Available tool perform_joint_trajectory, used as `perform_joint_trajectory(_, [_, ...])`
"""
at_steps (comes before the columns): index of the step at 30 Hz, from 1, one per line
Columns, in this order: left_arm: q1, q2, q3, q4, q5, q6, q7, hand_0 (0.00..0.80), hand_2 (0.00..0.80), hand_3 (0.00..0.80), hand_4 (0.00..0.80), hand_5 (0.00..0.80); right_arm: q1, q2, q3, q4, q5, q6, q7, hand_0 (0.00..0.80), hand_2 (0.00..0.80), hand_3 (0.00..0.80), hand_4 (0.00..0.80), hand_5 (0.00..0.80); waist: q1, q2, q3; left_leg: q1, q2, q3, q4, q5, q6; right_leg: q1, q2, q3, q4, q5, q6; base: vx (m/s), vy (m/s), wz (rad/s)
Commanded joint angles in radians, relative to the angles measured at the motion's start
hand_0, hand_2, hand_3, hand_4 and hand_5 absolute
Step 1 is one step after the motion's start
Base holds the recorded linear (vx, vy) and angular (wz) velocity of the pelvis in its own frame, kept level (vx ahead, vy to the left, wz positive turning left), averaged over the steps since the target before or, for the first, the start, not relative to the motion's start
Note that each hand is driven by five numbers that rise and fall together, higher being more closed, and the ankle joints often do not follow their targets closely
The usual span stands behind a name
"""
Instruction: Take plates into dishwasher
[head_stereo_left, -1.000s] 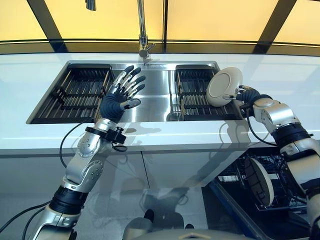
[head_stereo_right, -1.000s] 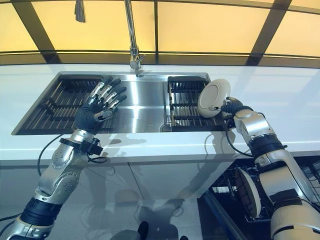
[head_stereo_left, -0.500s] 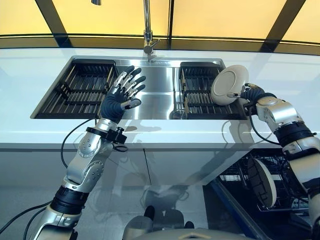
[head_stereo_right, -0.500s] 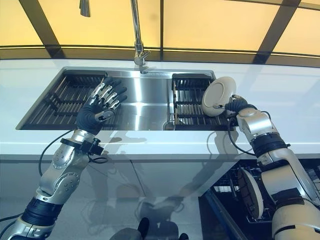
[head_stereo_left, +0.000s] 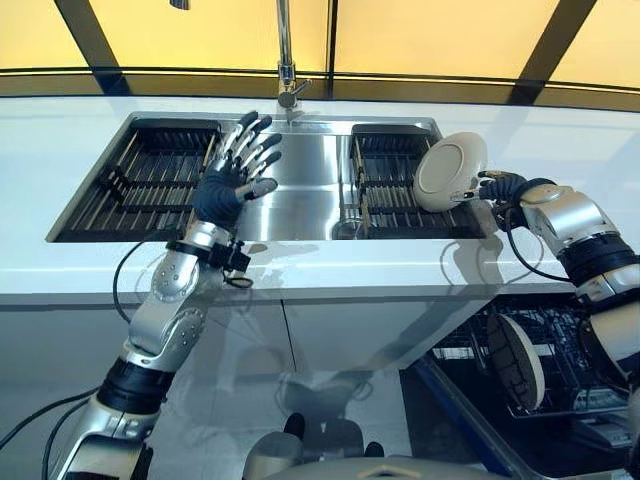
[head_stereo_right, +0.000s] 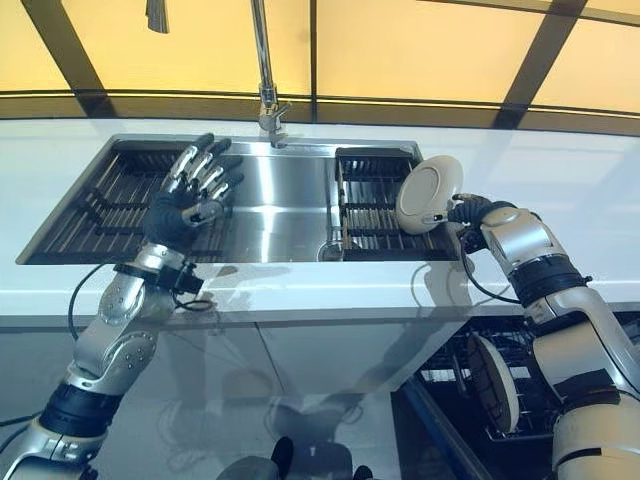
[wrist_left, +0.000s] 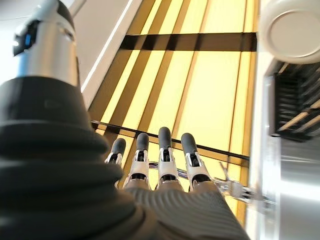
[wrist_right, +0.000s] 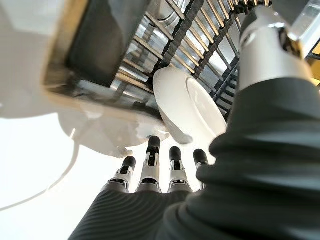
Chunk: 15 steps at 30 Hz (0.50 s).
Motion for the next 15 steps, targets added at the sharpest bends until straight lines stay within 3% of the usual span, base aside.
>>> perform_joint_trajectory(1, [-0.082, 0.03, 0.02, 0.049, -0.021, -0.027, 0.032, 0.0, 0.0, 0.0, 0.0, 0.0, -0.15, -0.076, 0.101, -0.009, -0.017, -0.011, -0.036, 0.0, 0.0, 0.0, 0.0, 0.0, -0.032, -0.035, -0.083, 0.072, -0.05, 0.039, 0.001, -0.13, 0.073, 0.017, 0.046, 0.012, 0.009, -0.024, -0.029, -0.047, -0.057, -0.2])
perform_joint_trajectory(7, [-0.123, 0.026, 0.025, 0.074, -0.037, -0.026, 0.049, 0.0, 0.0, 0.0, 0.0, 0.0, -0.141, -0.06, 0.004, -0.053, 0.115, -0.066, -0.252, 0.0, 0.0, 0.0, 0.0, 0.0, -0.048, -0.035, -0.098, 0.115, -0.033, 0.068, 0.001, -0.151, 0.065, 0.036, 0.065, 0.04, 0.009, -0.046, -0.042, -0.01, -0.07, -0.15])
perform_joint_trajectory(9, [-0.11, 0.004, 0.027, 0.066, -0.029, -0.039, 0.041, 0.0, 0.0, 0.0, 0.0, 0.0, -0.141, -0.051, -0.031, -0.075, 0.154, -0.091, -0.343, 0.0, 0.0, 0.0, 0.0, 0.0, -0.041, -0.043, -0.088, 0.099, -0.034, 0.104, 0.104, -0.174, 0.053, 0.045, 0.058, 0.046, 0.009, -0.05, -0.053, 0.019, -0.018, -0.16])
perform_joint_trajectory(11, [-0.091, -0.023, 0.028, 0.053, -0.027, -0.052, 0.012, 0.0, 0.0, 0.0, 0.0, 0.0, -0.107, -0.048, -0.079, -0.109, 0.202, -0.093, -0.415, 0.0, 0.0, 0.0, 0.0, 0.0, -0.031, -0.043, -0.072, 0.046, -0.052, 0.088, 0.189, -0.191, 0.047, 0.051, 0.054, 0.039, 0.009, -0.035, -0.056, -0.013, 0.03, -0.19])
perform_joint_trajectory(12, [-0.087, -0.031, 0.025, 0.05, -0.028, -0.056, -0.004, 0.0, 0.0, 0.0, 0.0, 0.0, -0.084, -0.045, -0.103, -0.126, 0.202, -0.107, -0.45, 0.0, 0.0, 0.0, 0.0, 0.0, -0.029, -0.043, -0.067, 0.036, -0.056, 0.075, 0.179, -0.18, 0.049, 0.055, 0.053, 0.031, 0.009, -0.03, -0.055, 0.018, 0.113, -0.07])
perform_joint_trajectory(14, [-0.09, -0.044, 0.005, 0.031, -0.035, -0.062, -0.027, 0.0, 0.0, 0.0, 0.0, 0.0, -0.025, -0.037, -0.163, -0.154, 0.178, -0.161, -0.516, 0.0, 0.0, 0.0, 0.0, 0.0, -0.038, -0.026, -0.059, 0.053, -0.041, 0.069, 0.005, -0.077, 0.04, 0.068, 0.059, -0.001, 0.009, -0.027, -0.049, 0.061, 0.186, 0.2])
perform_joint_trajectory(15, [-0.092, -0.047, -0.003, 0.027, -0.037, -0.063, -0.024, 0.0, 0.0, 0.0, 0.0, 0.0, -0.015, -0.035, -0.179, -0.166, 0.164, -0.164, -0.523, 0.0, 0.0, 0.0, 0.0, 0.0, -0.039, -0.026, -0.056, 0.055, -0.043, 0.067, 0.002, -0.078, 0.043, 0.071, 0.053, -0.01, 0.009, -0.029, -0.047, 0.08, 0.199, 0.4])
